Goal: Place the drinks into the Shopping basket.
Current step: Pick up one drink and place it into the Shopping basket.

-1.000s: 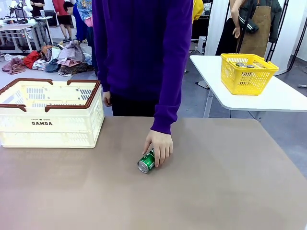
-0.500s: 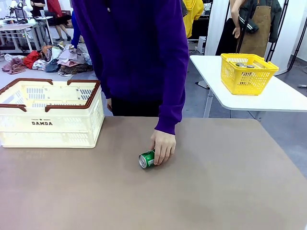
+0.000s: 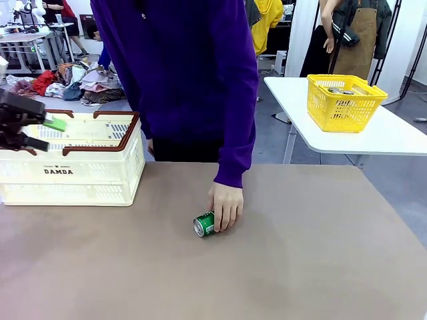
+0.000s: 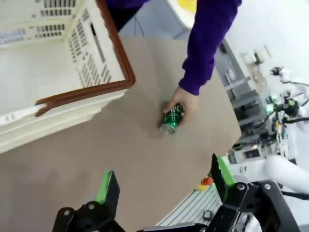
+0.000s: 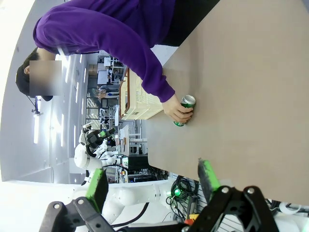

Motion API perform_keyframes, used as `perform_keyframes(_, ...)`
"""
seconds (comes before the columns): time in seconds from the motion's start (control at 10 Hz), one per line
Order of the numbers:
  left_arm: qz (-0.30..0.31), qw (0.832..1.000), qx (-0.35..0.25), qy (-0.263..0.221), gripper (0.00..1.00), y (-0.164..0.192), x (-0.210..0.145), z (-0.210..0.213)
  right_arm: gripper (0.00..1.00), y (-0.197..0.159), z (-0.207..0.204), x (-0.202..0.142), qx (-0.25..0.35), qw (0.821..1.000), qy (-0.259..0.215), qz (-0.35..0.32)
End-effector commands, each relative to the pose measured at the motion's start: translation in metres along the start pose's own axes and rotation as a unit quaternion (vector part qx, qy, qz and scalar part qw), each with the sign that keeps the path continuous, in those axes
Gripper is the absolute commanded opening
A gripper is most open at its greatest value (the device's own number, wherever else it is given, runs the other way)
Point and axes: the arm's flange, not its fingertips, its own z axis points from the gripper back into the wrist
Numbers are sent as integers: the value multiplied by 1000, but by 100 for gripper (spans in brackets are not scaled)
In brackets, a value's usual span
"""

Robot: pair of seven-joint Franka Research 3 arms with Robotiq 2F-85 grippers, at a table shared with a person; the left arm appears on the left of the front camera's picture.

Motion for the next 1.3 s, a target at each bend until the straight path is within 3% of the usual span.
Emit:
perform_keyframes(0.0,41,998,-22,-30,100,42,5,57,100,2,2,3,12,1000,-5,14)
perform_keyframes(0.4,162,969,-115,-148,100,158,-35,196,100,2,2,3,12,1000,-5,14)
perform_keyframes(0.6,188,952,-158,-180,100,187,-58,219,100,2,2,3,12,1000,-5,14)
perform_keyframes(0.9,200,950,-153,-183,100,194,-61,214,100,2,2,3,12,1000,-5,14)
perform_keyframes(1.2,184,968,-66,-155,100,141,-29,163,100,2,2,3,12,1000,-5,14)
